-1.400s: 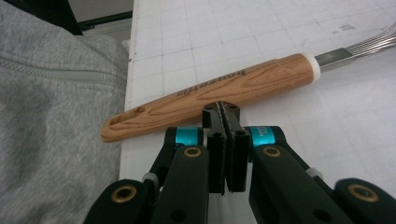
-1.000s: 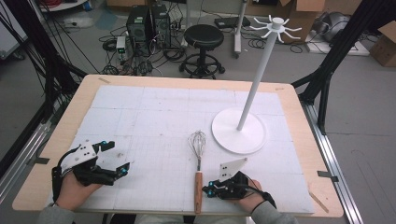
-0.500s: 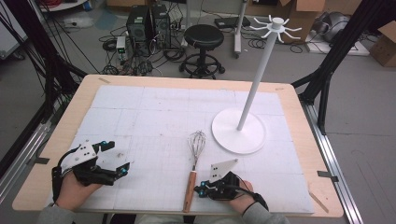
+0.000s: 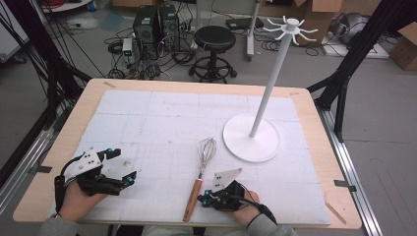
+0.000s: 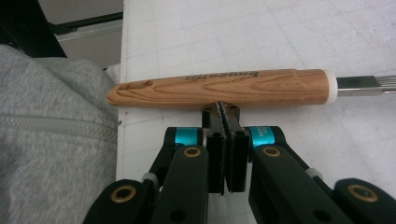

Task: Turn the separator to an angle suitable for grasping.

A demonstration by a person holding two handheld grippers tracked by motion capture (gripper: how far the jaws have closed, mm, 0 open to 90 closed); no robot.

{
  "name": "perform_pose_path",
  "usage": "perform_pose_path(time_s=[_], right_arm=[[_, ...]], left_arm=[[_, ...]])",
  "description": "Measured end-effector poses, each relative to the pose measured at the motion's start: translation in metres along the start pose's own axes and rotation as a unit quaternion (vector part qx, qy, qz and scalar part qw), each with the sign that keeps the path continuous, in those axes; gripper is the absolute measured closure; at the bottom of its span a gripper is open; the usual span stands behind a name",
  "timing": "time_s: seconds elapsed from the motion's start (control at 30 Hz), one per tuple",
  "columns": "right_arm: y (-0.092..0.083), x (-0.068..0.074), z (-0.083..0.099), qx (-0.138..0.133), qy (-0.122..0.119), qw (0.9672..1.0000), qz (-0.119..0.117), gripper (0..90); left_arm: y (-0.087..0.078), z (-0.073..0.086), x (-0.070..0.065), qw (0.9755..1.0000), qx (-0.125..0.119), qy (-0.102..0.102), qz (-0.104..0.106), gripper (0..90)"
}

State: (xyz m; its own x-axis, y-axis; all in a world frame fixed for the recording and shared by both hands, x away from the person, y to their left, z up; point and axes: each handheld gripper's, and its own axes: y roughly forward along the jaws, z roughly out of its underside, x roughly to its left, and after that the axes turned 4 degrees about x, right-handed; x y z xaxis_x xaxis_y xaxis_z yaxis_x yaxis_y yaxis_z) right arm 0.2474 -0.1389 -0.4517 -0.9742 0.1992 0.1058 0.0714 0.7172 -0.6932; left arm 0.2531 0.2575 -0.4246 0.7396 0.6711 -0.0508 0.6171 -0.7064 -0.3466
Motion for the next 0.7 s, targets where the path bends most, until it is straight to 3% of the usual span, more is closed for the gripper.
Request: perform_pose_path(time_s=[0.7], right_arm=[[0.028, 0.004, -0.027, -0.002, 0.028, 0.9993, 0.023, 89.7]], left_arm=[[-0.001, 0.000, 0.000, 1.0000, -0.003, 0.002, 0.000, 1.8]])
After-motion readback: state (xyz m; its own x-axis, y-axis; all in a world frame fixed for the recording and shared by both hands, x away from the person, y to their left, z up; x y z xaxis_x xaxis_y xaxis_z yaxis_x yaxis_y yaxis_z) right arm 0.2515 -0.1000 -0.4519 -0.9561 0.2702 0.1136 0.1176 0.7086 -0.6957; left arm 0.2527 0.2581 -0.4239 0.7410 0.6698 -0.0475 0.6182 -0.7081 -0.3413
